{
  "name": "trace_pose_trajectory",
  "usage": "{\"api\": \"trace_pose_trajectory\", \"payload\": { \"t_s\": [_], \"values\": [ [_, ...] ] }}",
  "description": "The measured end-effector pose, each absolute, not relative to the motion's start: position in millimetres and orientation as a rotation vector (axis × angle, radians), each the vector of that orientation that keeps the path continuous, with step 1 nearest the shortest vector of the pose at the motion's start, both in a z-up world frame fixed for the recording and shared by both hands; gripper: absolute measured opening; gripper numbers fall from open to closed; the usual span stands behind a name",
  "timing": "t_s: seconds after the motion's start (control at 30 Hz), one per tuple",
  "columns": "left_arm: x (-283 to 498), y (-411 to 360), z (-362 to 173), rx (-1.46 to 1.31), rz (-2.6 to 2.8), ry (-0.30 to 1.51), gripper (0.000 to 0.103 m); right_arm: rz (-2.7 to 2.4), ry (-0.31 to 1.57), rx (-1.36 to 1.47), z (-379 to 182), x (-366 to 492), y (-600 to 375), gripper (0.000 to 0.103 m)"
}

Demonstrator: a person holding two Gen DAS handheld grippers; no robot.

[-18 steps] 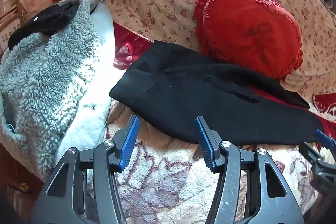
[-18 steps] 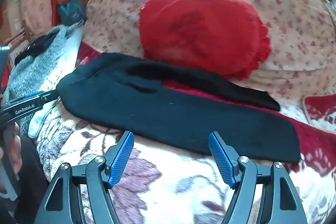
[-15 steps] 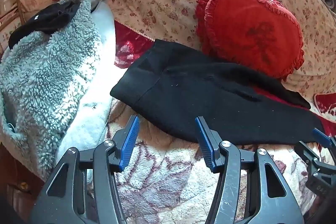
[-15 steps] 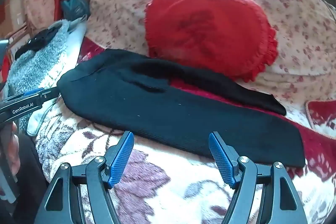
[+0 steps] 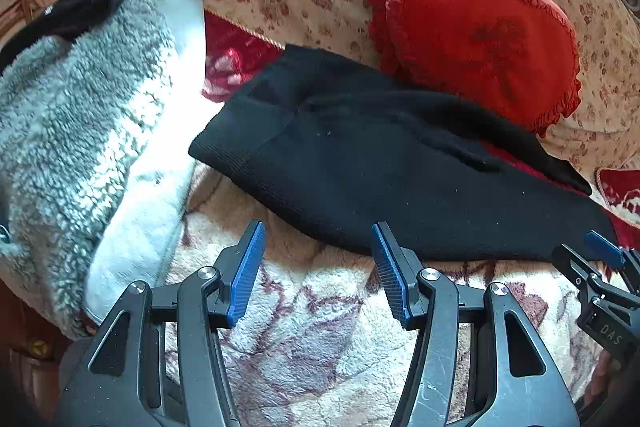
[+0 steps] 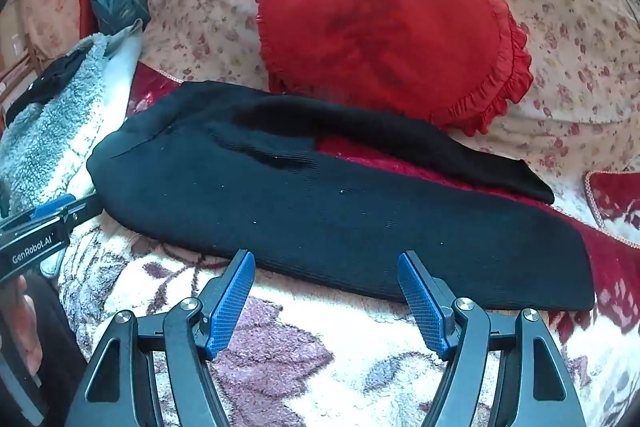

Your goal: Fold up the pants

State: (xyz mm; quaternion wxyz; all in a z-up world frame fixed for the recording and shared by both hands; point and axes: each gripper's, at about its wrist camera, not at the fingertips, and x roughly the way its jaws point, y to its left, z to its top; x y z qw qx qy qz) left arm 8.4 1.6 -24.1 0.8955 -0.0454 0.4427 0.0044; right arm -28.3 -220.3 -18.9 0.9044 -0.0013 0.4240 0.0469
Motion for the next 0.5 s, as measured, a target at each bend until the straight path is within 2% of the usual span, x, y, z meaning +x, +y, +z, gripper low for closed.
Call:
{"api": "trace_pose_trajectory", "payload": {
  "t_s": [0.5],
  "values": [
    [13.6, 4.9, -31.6, -0.097, 0.006, 0.939, 0.055, 0.085, 0.886, 0.012, -21.5, -25.0, -231.1, 0.072]
  ]
}}
